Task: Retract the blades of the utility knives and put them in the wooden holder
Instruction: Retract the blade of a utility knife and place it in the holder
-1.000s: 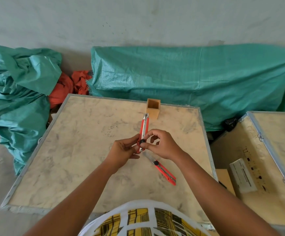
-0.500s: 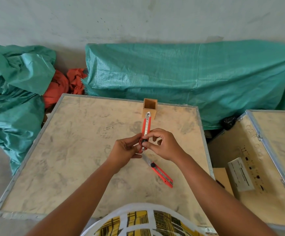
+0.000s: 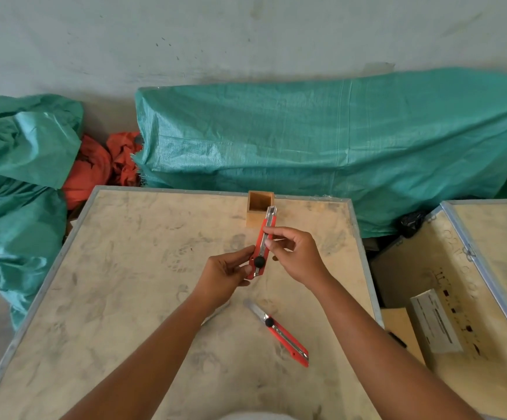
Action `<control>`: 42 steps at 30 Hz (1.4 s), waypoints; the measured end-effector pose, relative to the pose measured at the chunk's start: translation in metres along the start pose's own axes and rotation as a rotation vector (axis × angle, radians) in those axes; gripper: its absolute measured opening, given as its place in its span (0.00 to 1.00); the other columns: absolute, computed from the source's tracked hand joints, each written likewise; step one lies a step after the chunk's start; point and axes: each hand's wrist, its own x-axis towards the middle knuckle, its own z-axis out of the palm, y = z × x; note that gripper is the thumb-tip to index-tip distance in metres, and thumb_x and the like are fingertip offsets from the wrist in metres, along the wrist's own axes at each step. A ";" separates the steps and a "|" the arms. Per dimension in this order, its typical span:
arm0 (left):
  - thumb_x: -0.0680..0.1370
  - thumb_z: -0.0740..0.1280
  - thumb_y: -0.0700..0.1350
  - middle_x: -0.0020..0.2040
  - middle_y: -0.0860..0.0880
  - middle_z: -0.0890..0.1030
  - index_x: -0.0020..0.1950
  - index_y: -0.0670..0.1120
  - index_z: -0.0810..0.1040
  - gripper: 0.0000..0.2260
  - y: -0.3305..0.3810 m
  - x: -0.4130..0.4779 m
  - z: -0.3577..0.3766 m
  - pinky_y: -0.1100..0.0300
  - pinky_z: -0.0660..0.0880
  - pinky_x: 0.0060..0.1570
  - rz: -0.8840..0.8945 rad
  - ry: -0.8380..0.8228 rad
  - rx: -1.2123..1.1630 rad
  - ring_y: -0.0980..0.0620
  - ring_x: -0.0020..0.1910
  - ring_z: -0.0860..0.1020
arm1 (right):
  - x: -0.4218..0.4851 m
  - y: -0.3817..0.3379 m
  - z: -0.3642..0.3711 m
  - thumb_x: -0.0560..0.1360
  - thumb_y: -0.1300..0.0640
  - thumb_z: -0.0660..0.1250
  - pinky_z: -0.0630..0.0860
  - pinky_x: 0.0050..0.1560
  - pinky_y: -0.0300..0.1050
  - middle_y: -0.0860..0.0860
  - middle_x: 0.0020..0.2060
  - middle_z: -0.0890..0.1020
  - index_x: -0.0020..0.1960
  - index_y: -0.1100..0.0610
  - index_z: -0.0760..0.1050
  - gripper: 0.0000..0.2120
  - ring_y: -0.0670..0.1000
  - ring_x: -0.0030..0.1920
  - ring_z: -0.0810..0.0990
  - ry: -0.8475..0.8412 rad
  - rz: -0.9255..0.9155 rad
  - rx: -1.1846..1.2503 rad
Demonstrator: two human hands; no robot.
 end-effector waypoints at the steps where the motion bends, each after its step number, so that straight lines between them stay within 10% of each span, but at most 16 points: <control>1: 0.78 0.69 0.35 0.54 0.54 0.86 0.63 0.56 0.80 0.20 0.004 0.011 0.000 0.54 0.84 0.48 0.004 -0.001 0.008 0.50 0.50 0.86 | 0.011 0.000 -0.003 0.78 0.60 0.72 0.86 0.45 0.44 0.48 0.58 0.85 0.62 0.51 0.83 0.14 0.48 0.53 0.85 0.006 0.000 0.029; 12: 0.75 0.74 0.38 0.55 0.53 0.85 0.64 0.49 0.81 0.18 0.023 0.175 -0.009 0.49 0.80 0.53 0.028 0.062 0.128 0.52 0.53 0.83 | 0.164 0.029 -0.013 0.75 0.66 0.72 0.82 0.53 0.43 0.49 0.51 0.88 0.57 0.53 0.85 0.14 0.47 0.48 0.86 0.191 -0.079 -0.012; 18: 0.70 0.79 0.46 0.80 0.52 0.60 0.77 0.55 0.64 0.40 0.007 0.237 -0.028 0.51 0.64 0.73 0.014 -0.043 0.531 0.49 0.77 0.64 | 0.211 0.054 0.001 0.76 0.65 0.71 0.78 0.52 0.32 0.50 0.51 0.87 0.58 0.54 0.85 0.13 0.44 0.47 0.85 0.225 -0.153 -0.200; 31: 0.69 0.79 0.38 0.75 0.46 0.71 0.79 0.48 0.59 0.44 -0.015 0.260 -0.022 0.60 0.68 0.59 -0.117 -0.162 0.473 0.44 0.72 0.71 | 0.203 0.084 0.014 0.75 0.70 0.69 0.84 0.50 0.49 0.53 0.52 0.86 0.54 0.57 0.86 0.14 0.47 0.54 0.82 0.212 -0.151 -0.271; 42: 0.72 0.77 0.45 0.75 0.50 0.71 0.76 0.53 0.67 0.34 -0.024 0.177 -0.029 0.57 0.77 0.53 -0.141 0.032 0.389 0.47 0.69 0.74 | 0.076 0.083 0.021 0.76 0.66 0.71 0.83 0.54 0.43 0.48 0.52 0.86 0.54 0.55 0.85 0.10 0.43 0.51 0.82 0.147 0.016 -0.228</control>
